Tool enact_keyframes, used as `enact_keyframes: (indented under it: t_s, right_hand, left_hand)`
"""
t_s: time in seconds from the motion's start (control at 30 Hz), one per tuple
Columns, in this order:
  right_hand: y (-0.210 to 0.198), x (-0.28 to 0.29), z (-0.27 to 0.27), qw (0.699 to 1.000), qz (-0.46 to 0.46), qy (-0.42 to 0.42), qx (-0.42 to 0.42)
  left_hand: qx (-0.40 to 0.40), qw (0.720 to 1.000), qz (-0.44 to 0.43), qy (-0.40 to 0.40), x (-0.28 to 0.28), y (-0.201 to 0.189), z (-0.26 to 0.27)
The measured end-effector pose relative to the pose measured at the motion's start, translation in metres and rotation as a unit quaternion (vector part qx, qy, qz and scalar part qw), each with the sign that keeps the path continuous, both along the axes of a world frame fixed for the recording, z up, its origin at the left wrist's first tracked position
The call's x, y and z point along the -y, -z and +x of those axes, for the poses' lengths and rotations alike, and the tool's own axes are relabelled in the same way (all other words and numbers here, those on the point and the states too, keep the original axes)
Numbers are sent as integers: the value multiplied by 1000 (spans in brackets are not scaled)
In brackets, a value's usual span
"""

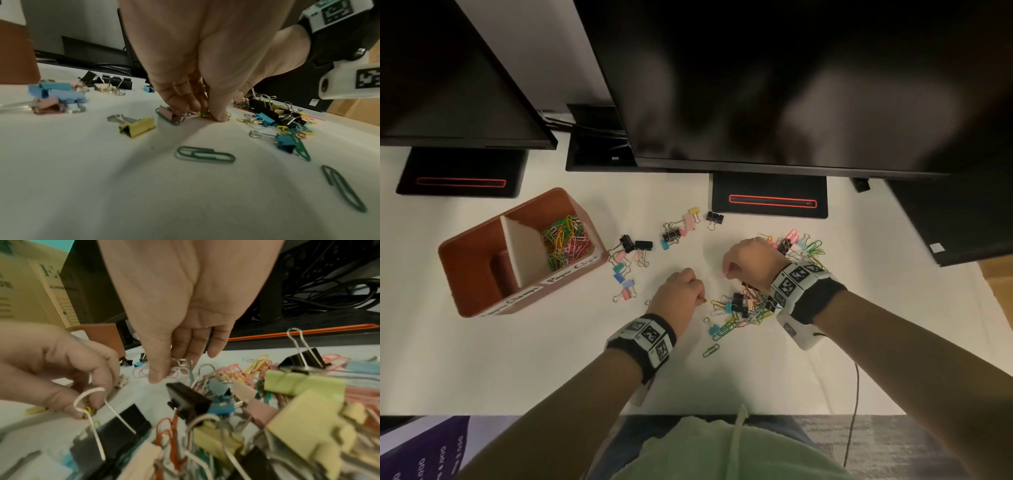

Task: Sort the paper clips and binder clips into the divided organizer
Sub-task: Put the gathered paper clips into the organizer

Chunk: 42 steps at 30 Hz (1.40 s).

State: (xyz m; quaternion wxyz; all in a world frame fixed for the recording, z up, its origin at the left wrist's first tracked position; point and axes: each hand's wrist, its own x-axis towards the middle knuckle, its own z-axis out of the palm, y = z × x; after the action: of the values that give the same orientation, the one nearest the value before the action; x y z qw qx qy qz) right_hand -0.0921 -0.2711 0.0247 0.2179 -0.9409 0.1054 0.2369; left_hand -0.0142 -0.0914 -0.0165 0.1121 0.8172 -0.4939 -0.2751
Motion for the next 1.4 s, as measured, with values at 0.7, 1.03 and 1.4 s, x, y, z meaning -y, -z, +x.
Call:
enact_keyframes:
  t_s: [0.7,1.03,1.4]
  right_hand:
    - [9,-50,-64,996,83,-8,-5]
    - [23,-50,-50,996,-7,-27,80]
    - [22,-57,-39,999,-2,-25,32]
  left_hand:
    - [52,994,74,67,2,3,7]
    - [-45,997,-59,-18,-18,-36,24]
    - [-75,997,5,-26,-85,-12,1]
